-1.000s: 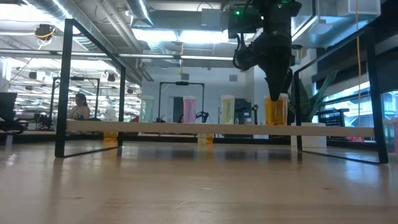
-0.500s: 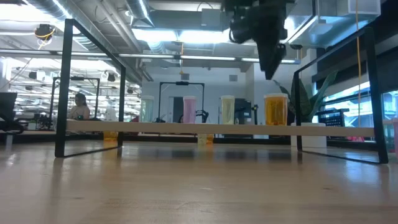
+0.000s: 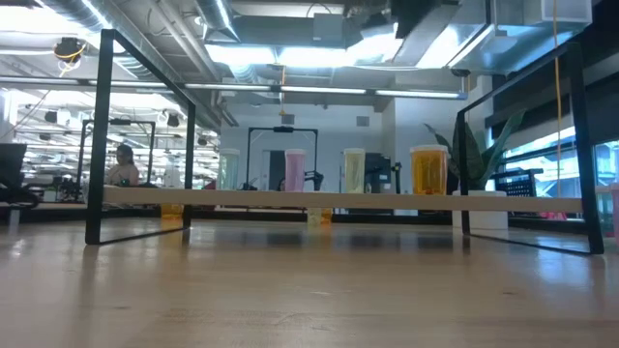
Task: Pick and place medicine bottles onto shelf by color
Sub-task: Put the bottom yellow pill bottle on the shelf aligned with the other yellow pill bottle
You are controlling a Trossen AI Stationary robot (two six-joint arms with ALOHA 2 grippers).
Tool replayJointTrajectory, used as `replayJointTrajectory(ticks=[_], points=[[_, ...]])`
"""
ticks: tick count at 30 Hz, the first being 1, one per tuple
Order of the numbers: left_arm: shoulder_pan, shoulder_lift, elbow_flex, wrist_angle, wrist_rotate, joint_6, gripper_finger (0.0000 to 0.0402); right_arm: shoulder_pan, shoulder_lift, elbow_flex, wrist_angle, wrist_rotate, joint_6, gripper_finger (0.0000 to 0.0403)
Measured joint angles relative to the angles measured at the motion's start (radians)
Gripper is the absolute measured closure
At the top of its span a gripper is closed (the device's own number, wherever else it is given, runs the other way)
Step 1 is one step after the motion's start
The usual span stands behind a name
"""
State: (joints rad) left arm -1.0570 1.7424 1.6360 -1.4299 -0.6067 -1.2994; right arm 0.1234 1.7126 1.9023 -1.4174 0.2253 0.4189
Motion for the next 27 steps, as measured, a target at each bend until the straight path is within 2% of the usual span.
replayJointTrajectory(ticks=[4,11,16,21,27], points=[[-0.055,0.000,0.000,0.001,0.007,-0.034,0.0092,0.099,0.000,0.022,0.005,0.018,0.024,0.0114],[-0.126,0.000,0.000,0.004,0.173,-0.029,0.0092,0.265,0.000,0.023,0.098,0.018,0.023,0.0114],[-0.176,0.001,0.000,0.027,0.207,-0.026,0.0092,0.364,0.000,0.023,0.218,0.018,-0.009,0.0114],[-0.215,0.036,0.000,0.051,0.210,-0.026,0.0092,0.423,0.000,0.023,0.297,0.018,-0.040,0.0114],[-0.223,0.106,0.000,0.058,0.231,-0.026,0.0092,0.433,0.000,0.023,0.332,0.021,-0.059,0.0114]])
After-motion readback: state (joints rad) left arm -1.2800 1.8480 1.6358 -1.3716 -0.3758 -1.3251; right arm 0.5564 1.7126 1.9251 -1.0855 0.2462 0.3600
